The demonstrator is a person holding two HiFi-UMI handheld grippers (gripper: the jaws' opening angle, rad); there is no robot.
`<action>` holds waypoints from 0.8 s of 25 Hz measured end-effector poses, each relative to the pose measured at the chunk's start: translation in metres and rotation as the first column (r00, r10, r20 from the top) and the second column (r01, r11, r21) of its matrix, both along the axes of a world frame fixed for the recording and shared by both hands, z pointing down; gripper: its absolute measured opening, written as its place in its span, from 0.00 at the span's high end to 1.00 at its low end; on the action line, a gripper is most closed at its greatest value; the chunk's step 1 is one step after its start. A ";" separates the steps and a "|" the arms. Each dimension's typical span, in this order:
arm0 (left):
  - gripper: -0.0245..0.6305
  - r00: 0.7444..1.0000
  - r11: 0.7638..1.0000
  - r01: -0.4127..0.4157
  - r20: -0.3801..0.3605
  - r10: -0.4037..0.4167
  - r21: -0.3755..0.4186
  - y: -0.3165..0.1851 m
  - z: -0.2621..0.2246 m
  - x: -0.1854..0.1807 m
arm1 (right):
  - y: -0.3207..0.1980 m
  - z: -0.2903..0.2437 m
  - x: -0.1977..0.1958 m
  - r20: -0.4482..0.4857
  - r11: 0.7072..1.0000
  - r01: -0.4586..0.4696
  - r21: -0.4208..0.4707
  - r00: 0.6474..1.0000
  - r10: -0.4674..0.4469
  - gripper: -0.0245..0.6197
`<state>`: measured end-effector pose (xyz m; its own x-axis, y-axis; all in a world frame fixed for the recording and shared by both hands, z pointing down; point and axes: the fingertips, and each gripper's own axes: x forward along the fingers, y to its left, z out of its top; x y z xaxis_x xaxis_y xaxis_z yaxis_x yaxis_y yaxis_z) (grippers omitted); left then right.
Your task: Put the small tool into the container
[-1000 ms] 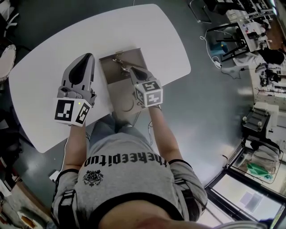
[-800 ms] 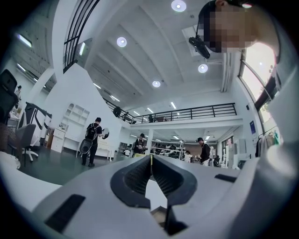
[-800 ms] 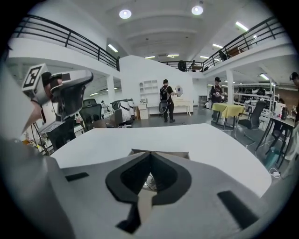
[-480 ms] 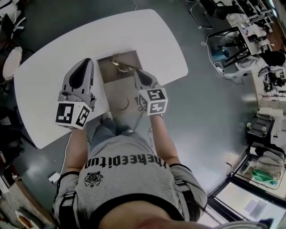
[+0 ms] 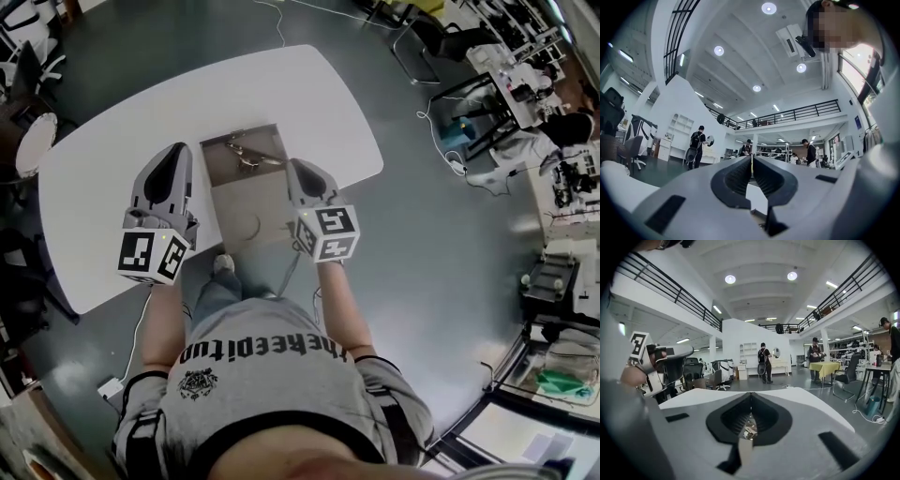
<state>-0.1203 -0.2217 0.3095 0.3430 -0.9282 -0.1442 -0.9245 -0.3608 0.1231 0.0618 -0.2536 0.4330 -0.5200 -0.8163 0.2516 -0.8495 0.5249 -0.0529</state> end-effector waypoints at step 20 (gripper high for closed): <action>0.94 1.000 0.996 0.001 -0.003 -0.001 0.093 0.069 -0.027 0.035 | 0.073 -0.082 0.044 0.100 0.987 -0.019 0.162 0.995 0.003 0.96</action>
